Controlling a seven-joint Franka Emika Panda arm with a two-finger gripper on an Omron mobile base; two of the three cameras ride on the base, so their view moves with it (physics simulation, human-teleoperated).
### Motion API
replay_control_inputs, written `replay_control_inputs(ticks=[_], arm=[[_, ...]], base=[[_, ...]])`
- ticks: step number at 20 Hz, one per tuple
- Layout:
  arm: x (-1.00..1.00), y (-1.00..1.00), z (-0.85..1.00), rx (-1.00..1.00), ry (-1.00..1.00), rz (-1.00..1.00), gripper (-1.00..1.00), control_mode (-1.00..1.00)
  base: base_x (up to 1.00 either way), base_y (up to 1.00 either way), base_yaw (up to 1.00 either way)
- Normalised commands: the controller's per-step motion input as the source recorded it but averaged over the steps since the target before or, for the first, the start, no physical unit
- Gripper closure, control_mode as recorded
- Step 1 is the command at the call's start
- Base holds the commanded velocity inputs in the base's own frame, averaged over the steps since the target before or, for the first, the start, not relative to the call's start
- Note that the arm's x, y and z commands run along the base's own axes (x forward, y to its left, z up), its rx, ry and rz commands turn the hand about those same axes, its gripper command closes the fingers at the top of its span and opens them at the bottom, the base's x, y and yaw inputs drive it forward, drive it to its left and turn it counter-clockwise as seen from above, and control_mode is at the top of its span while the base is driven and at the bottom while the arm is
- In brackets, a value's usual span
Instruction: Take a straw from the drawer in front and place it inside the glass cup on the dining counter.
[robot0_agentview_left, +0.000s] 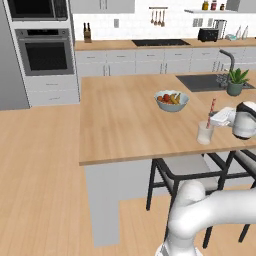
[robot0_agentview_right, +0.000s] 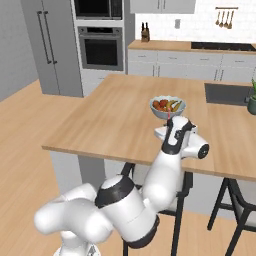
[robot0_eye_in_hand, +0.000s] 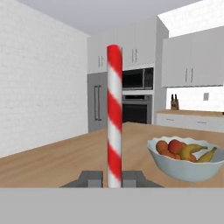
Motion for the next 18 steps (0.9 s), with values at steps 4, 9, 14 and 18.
replay_control_inputs(ticks=[4, 9, 14, 18], arm=[[0.2, -0.02, -0.08, 0.0, 0.0, 0.0, 1.0, -1.0], [0.12, -0.02, -0.09, 0.0, 0.0, 0.0, 1.0, -1.0], [0.11, -0.06, -0.12, 0.0, 0.0, 0.0, 1.0, -1.0], [0.0, -0.13, -0.03, 0.0, 0.0, 0.0, 1.0, -1.0]], base=[[0.0, 0.0, 0.0], [0.0, 0.0, 0.0], [0.0, 0.0, 0.0], [0.0, 0.0, 0.0]])
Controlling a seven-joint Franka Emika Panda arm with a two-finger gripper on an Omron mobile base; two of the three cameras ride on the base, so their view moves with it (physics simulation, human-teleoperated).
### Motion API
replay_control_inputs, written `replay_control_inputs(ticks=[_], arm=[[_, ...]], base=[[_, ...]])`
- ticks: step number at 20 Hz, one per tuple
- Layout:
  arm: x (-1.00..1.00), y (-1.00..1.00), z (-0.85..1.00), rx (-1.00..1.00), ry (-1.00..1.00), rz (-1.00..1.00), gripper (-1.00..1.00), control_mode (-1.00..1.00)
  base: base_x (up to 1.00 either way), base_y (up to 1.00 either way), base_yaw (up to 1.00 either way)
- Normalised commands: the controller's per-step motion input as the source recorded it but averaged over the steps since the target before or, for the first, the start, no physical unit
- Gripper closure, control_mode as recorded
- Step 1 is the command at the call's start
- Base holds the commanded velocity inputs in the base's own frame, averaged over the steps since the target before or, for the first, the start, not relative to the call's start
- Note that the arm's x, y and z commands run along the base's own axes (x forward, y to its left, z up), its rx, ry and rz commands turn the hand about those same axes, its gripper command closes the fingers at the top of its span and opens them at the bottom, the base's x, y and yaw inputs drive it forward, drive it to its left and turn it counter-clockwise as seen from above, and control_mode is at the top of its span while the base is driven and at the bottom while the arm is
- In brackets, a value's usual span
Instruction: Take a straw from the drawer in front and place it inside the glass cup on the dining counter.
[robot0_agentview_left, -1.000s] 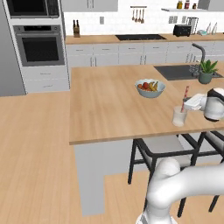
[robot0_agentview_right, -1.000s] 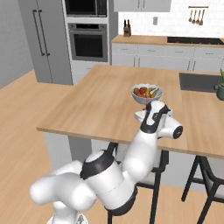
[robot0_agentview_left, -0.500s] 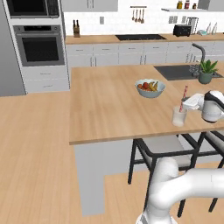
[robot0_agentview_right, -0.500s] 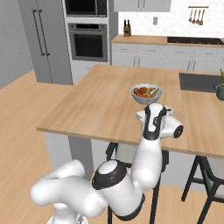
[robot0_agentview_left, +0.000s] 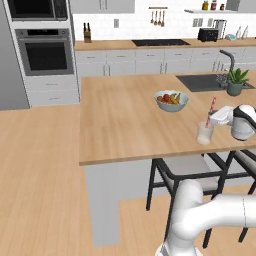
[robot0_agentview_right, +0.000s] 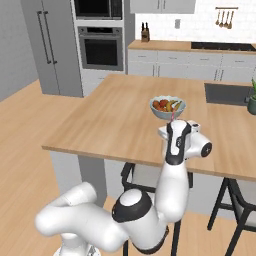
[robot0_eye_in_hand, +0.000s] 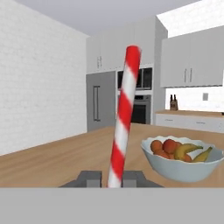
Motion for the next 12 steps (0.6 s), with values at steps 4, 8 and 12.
replay_control_inputs(ticks=[4, 8, 12], arm=[[0.0, -0.11, 0.0, -0.01, 0.0, 0.0, 1.0, -1.0], [0.07, 0.0, -0.16, -0.05, 0.0, 0.0, 1.0, -1.0], [0.06, 0.0, -0.26, -0.04, 0.0, 0.0, 1.0, -1.0]], base=[[0.0, 0.0, 0.0], [0.0, 0.0, 0.0], [0.0, 0.0, 0.0]])
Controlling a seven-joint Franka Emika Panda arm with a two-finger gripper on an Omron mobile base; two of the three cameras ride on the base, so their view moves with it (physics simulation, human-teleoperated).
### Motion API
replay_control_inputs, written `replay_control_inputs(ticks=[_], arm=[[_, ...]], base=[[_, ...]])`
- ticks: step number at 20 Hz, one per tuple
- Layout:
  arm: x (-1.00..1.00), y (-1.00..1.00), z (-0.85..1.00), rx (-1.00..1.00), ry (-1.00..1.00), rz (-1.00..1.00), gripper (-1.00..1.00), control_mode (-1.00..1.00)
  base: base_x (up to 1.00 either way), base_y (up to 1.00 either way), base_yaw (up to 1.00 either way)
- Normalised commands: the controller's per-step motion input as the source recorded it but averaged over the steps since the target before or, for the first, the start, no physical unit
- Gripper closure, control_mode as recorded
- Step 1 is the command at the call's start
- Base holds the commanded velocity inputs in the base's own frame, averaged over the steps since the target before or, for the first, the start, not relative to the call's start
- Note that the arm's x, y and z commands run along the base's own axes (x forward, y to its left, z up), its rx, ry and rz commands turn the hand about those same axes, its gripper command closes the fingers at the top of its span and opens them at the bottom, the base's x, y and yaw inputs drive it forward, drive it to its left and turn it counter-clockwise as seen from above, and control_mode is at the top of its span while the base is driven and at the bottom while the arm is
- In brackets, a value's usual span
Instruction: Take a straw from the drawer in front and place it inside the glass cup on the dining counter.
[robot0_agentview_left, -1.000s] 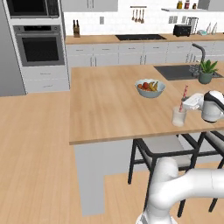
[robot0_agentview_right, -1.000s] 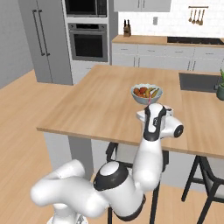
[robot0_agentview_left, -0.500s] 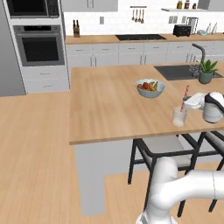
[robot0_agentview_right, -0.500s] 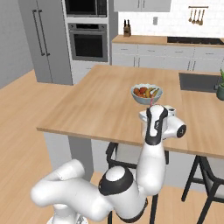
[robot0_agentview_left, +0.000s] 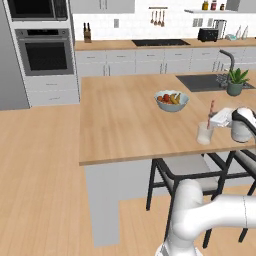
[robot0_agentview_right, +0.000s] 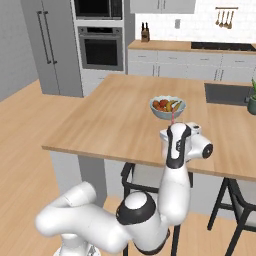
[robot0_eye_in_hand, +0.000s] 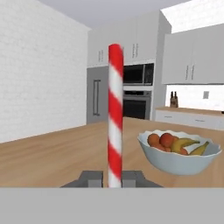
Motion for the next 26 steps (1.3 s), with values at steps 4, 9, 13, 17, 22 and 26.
replay_control_inputs(ticks=[4, 9, 13, 17, 22, 26], arm=[[0.0, 0.0, -0.2, -0.02, 0.0, 0.0, -1.0, -1.0], [0.0, 0.0, -0.01, 0.0, 0.01, 0.0, -1.0, -1.0], [0.04, 0.0, 0.11, 0.0, 0.02, -0.01, -1.0, -1.0], [0.03, 0.0, 0.76, 0.0, 0.01, -0.02, -1.0, -1.0], [-0.02, 0.16, 1.0, 0.0, 0.04, 0.0, -1.0, -1.0], [-0.49, 0.56, 1.0, -0.09, 0.04, 0.0, -1.0, -1.0]], base=[[0.0, 0.0, 0.0], [0.0, 0.0, 0.0], [0.0, 0.0, 0.0], [0.0, 0.0, 0.0], [0.0, 0.0, 0.0], [0.0, 0.0, 0.0]])
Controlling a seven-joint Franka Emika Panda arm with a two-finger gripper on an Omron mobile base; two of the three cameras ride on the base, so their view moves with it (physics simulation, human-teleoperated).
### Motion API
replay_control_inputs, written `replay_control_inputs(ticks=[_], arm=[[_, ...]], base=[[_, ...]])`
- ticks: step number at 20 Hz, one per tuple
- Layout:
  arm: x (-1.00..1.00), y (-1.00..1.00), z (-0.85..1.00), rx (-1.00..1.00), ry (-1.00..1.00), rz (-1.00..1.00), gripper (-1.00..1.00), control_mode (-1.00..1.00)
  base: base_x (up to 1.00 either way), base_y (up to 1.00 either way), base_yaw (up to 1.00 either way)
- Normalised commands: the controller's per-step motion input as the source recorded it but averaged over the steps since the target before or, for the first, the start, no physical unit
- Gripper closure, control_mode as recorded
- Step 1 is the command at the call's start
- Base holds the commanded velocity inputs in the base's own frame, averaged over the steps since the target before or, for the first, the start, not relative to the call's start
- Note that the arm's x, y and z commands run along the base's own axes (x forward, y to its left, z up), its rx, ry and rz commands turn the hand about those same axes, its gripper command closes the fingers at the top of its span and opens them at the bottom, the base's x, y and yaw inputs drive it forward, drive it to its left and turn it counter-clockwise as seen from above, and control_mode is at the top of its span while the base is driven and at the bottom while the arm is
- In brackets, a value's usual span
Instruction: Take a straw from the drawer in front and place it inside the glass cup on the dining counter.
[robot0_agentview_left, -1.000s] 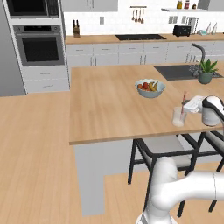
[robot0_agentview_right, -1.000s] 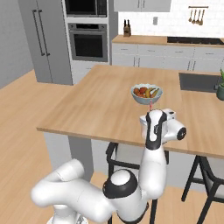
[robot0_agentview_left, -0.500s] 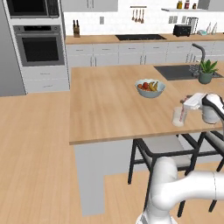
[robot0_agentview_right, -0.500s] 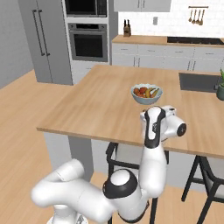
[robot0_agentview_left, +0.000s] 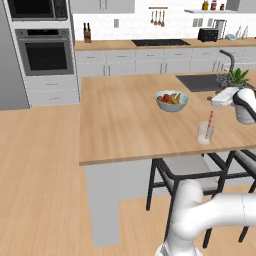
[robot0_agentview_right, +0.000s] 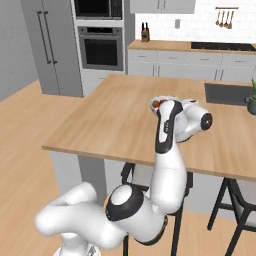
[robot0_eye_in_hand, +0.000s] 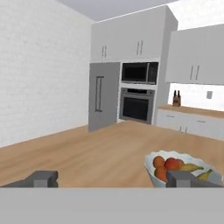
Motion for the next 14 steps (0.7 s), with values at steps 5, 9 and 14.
replay_control_inputs(ticks=[5, 9, 14], arm=[[-0.61, 0.9, 1.0, -0.26, 0.1, 0.0, -1.0, -1.0], [-0.37, 1.0, 0.82, -0.39, 0.3, 0.0, -1.0, -1.0], [-0.32, 1.0, 0.56, -0.43, 0.33, 0.0, -1.0, -1.0]], base=[[0.0, 0.0, 0.0], [0.0, 0.0, 0.0], [0.0, 0.0, 0.0]])
